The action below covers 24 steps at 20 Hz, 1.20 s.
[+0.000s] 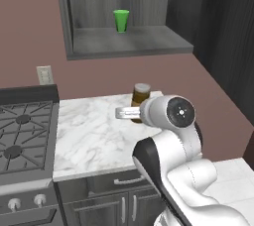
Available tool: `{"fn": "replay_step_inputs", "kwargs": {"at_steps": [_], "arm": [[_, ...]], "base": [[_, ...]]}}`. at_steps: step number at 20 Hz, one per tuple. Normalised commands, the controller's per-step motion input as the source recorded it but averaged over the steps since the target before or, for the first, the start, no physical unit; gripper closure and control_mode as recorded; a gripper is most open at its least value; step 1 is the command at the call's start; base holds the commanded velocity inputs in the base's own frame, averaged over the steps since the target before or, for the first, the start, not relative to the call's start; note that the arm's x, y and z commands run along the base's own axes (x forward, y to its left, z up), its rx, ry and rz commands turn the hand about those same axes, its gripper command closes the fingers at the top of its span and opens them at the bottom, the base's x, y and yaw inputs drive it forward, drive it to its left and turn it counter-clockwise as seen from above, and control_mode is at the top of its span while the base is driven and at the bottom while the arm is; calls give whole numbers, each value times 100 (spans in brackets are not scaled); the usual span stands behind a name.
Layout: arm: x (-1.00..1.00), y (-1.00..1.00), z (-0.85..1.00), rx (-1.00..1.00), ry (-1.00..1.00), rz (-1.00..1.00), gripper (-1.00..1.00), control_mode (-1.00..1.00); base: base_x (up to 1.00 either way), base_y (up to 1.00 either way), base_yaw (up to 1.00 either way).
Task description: Take the cinnamon bottle from the cabinet and place it on the dining table, next to the plate with the cupcake. Then take the chocolate from the dining counter and place it on the cupcake plate.
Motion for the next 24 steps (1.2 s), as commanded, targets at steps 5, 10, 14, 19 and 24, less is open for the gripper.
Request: {"fn": "replay_step_inputs", "kwargs": {"at_steps": [5,10,14,19,24], "arm": [[0,2,-12,-8,5,0,100,-100],[0,0,0,0,2,0,100,-100],[0,0,0,0,0,0,100,-100],[0,0,0,0,0,0,100,-100],[0,0,0,0,0,0,100,-100]], "base": [[0,0,0],[0,0,0],[0,0,0],[0,0,0],[0,0,0]]}}
